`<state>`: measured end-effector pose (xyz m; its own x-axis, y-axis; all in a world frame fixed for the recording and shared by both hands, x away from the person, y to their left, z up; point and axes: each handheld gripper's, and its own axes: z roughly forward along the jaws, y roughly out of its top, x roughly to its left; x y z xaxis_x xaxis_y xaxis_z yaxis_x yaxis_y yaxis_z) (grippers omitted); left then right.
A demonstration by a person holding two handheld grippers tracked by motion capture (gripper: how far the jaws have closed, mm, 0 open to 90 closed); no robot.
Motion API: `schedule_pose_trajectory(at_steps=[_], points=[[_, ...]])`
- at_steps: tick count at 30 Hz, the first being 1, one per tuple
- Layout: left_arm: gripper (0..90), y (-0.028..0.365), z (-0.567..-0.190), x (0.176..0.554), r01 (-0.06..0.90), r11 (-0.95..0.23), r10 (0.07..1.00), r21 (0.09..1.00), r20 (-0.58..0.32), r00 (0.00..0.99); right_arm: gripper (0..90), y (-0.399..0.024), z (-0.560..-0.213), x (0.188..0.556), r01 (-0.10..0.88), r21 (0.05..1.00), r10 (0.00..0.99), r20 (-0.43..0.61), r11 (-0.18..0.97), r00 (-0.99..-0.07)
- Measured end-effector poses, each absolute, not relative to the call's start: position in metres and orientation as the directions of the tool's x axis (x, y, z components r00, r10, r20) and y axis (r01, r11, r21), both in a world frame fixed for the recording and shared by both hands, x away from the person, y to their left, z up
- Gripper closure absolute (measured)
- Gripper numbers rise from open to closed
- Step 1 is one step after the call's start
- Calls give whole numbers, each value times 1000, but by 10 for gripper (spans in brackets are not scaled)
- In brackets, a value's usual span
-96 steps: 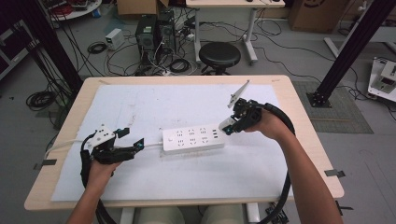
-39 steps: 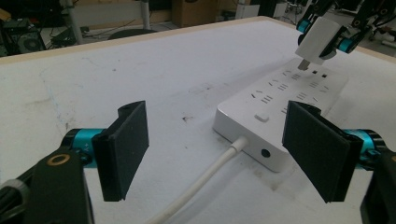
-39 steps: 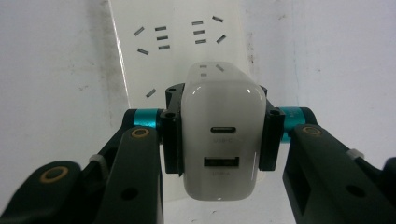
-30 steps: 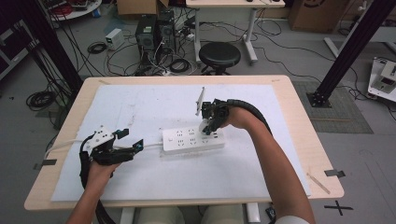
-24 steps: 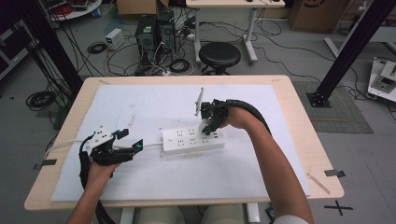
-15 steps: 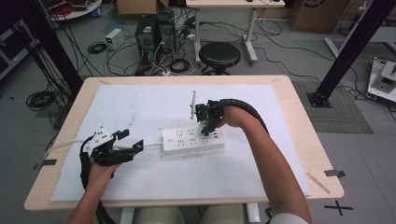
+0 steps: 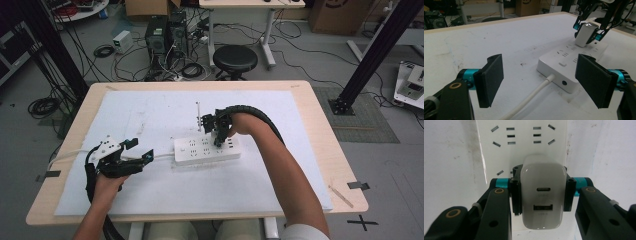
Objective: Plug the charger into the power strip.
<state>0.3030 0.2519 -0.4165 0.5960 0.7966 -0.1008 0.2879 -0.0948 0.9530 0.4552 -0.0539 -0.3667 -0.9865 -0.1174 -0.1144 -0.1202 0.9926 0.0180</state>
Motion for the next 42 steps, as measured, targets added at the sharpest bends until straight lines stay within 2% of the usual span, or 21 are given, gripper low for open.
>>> schedule_pose_trajectory(at_steps=[16,20,28,29,30,31,32,35,40,42], points=[[228,254,-414,304,282,-90,795,955,-102,598,637,-53,-370,461,-120,45,-116,-90,992,-989],[229,256,-414,302,278,-92,796,956,-97,598,636,-55,-372,461,-87,47,-84,-71,995,-994],[228,258,-416,302,284,-88,797,955,-103,595,626,-57,-372,462,-103,72,-98,-79,992,-992],[229,258,-416,302,286,-88,798,954,-105,594,615,-58,-372,461,-87,82,-80,-85,993,-993],[229,259,-417,302,286,-87,798,954,-105,594,554,-60,-372,461,-63,93,-55,-88,994,-995],[228,259,-417,302,287,-90,798,954,-103,594,457,-63,-372,460,-23,111,-12,-93,994,-996],[228,259,-417,302,288,-92,798,953,-102,594,429,-67,-371,460,10,147,23,-87,989,-996],[229,259,-416,302,288,-89,798,954,-105,594,353,-81,-365,457,78,251,99,-71,965,-993],[228,256,-413,302,278,-95,794,956,-96,600,270,-105,-357,450,180,309,216,-85,934,-973],[229,254,-413,302,280,-99,791,955,-95,604,266,-116,-354,448,205,341,248,-86,917,-965]])
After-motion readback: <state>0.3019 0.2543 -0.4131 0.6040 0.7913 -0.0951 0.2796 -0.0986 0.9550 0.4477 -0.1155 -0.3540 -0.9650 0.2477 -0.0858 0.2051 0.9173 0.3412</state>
